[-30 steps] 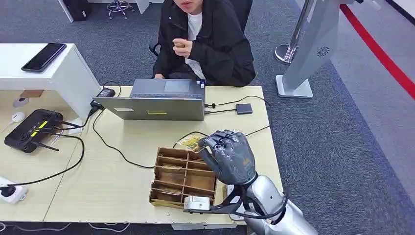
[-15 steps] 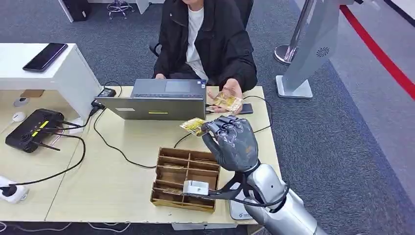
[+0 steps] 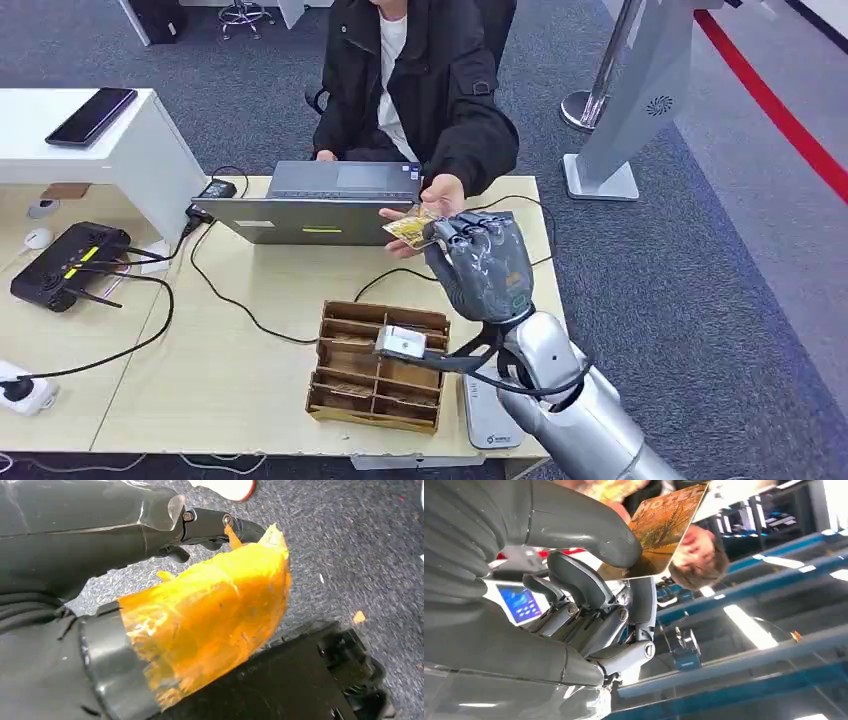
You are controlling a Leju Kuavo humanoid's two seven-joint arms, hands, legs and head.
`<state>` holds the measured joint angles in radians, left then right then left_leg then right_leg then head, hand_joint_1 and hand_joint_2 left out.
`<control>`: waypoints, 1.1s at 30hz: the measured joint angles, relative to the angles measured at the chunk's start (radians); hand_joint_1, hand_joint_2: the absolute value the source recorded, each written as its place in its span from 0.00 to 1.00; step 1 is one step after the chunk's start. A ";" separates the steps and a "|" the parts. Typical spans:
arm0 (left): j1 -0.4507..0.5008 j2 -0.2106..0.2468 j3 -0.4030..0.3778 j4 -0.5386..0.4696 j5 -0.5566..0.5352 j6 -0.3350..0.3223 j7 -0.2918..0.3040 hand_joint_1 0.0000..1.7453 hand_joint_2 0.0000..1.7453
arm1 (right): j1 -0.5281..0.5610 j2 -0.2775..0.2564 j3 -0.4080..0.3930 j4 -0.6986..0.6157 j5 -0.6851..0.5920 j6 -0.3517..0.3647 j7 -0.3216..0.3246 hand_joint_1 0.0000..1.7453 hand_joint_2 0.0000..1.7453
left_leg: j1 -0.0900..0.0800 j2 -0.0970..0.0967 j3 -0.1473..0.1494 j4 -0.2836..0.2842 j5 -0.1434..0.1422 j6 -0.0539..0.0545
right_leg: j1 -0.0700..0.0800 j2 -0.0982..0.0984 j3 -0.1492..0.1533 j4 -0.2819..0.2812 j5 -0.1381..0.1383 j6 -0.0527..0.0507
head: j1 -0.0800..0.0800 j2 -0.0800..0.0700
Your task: Pass the card to the sensor for recognition and then transmit it.
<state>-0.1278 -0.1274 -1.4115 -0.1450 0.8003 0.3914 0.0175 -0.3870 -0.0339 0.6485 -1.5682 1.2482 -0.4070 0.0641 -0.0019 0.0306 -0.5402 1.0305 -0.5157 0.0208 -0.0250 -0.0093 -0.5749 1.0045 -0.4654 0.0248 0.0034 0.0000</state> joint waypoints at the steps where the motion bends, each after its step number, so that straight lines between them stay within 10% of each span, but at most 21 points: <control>1: -0.001 0.000 -0.003 0.000 -0.003 -0.002 0.000 0.00 0.00 | -0.008 0.002 -0.005 0.011 0.010 0.008 0.009 1.00 1.00 | 0.000 0.000 0.000 0.000 0.000 0.000 | 0.000 0.000 0.000 0.000 0.000 0.000 | 0.000 0.000; 7: -0.010 0.000 -0.013 0.000 -0.014 -0.014 0.004 0.00 0.00 | -0.067 0.012 -0.026 0.099 0.088 0.061 0.073 1.00 1.00 | 0.000 0.000 0.000 0.000 0.000 0.000 | 0.000 0.000 0.000 0.000 0.000 0.000 | 0.000 0.000; 8: -0.012 0.000 -0.014 0.000 -0.014 -0.014 0.005 0.00 0.00 | -0.074 0.013 -0.030 0.114 0.095 0.071 0.082 0.85 1.00 | 0.000 0.000 0.000 0.000 0.000 0.000 | 0.000 0.000 0.000 0.000 0.000 0.000 | 0.000 0.000; 9: -0.014 0.000 -0.017 0.000 -0.014 -0.015 0.007 0.00 0.00 | -0.082 0.015 -0.032 0.129 0.100 0.088 0.092 0.46 1.00 | 0.000 0.000 0.000 0.000 0.000 0.000 | 0.000 0.000 0.000 0.000 0.000 0.000 | 0.000 0.000; 10: -0.017 0.000 -0.018 0.000 -0.015 -0.016 0.011 0.00 0.00 | -0.090 0.016 -0.034 0.145 0.104 0.104 0.101 0.46 1.00 | 0.000 0.000 0.000 0.000 0.000 0.000 | 0.000 0.000 0.000 0.000 0.000 0.000 | 0.000 0.000; 11: -0.018 0.000 -0.018 0.000 -0.015 -0.016 0.013 0.00 0.00 | -0.095 0.018 -0.034 0.157 0.104 0.115 0.106 0.10 1.00 | 0.000 0.000 0.000 0.000 0.000 0.000 | 0.000 0.000 0.000 0.000 0.000 0.000 | 0.000 0.000; 12: -0.019 0.000 -0.018 0.000 -0.015 -0.017 0.014 0.00 0.00 | -0.101 0.018 -0.036 0.169 0.106 0.122 0.110 0.00 1.00 | 0.000 0.000 0.000 0.000 0.000 0.000 | 0.000 0.000 0.000 0.000 0.000 0.000 | 0.000 0.000; 23: -0.020 0.000 -0.018 0.000 -0.015 -0.018 0.021 0.00 0.00 | -0.128 0.029 -0.037 0.241 0.119 0.187 0.143 0.00 1.00 | 0.000 0.000 0.000 0.000 0.000 0.000 | 0.000 0.000 0.000 0.000 0.000 0.000 | 0.000 0.000; 24: -0.020 0.000 -0.018 0.000 -0.015 -0.018 0.021 0.00 0.00 | -0.129 0.030 -0.037 0.244 0.119 0.188 0.143 0.00 0.00 | 0.000 0.000 0.000 0.000 0.000 0.000 | 0.000 0.000 0.000 0.000 0.000 0.000 | 0.000 0.000; 33: -0.020 0.000 -0.018 0.000 -0.015 -0.017 0.022 0.00 0.00 | -0.131 0.032 -0.037 0.244 0.124 0.183 0.144 0.00 0.00 | 0.000 0.000 0.000 0.000 0.000 0.000 | 0.000 0.000 0.000 0.000 0.000 0.000 | 0.000 0.000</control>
<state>-0.1473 -0.1274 -1.4298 -0.1450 0.7855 0.3742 0.0397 -0.5184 -0.0015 0.6111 -1.3245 1.3726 -0.2239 0.2079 -0.0019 0.0305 -0.5403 1.0307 -0.5157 0.0208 -0.0250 -0.0093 -0.5750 1.0045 -0.4651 0.0244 0.0038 0.0000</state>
